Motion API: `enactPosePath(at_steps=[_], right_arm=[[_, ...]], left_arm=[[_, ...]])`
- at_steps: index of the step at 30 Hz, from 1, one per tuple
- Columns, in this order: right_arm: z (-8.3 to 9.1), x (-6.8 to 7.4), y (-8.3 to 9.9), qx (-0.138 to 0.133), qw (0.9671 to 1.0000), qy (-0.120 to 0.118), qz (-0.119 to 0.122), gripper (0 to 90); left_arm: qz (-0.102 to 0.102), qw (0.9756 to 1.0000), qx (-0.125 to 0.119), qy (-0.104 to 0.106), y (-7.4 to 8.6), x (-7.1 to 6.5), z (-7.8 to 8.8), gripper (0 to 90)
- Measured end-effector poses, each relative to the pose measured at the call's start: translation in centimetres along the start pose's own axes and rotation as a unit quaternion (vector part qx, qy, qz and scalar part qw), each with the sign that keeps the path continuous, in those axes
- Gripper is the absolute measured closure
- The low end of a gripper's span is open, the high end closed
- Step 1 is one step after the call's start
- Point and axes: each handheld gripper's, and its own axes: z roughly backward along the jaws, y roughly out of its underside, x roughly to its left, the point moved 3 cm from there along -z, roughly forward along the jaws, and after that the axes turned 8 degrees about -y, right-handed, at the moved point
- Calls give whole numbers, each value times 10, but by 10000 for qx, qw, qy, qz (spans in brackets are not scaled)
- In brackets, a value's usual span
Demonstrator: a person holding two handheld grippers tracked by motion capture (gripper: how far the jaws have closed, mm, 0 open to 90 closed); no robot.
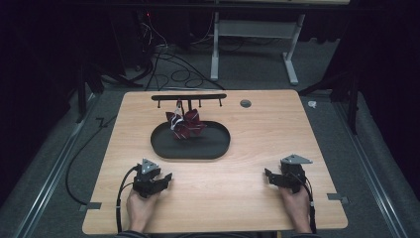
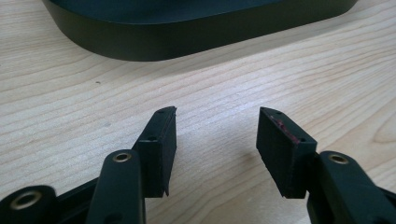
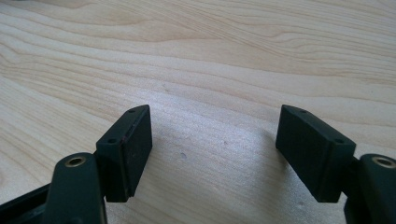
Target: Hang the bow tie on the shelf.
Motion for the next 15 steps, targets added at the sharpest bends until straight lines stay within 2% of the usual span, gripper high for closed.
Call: enactPosePath(at_steps=[4, 8, 15], right_arm=[[0, 0, 0, 0, 10000, 0, -1, 285], [0, 0, 0, -3, 10000, 1, -7, 285], [0, 0, 0, -2, 10000, 3, -5, 285]], left_arm=[[-35, 9999, -90, -87, 1, -1, -1, 480], [-229, 9992, -235, -241, 3, -5, -4, 452], [-206, 9991, -231, -281, 3, -5, -4, 422]])
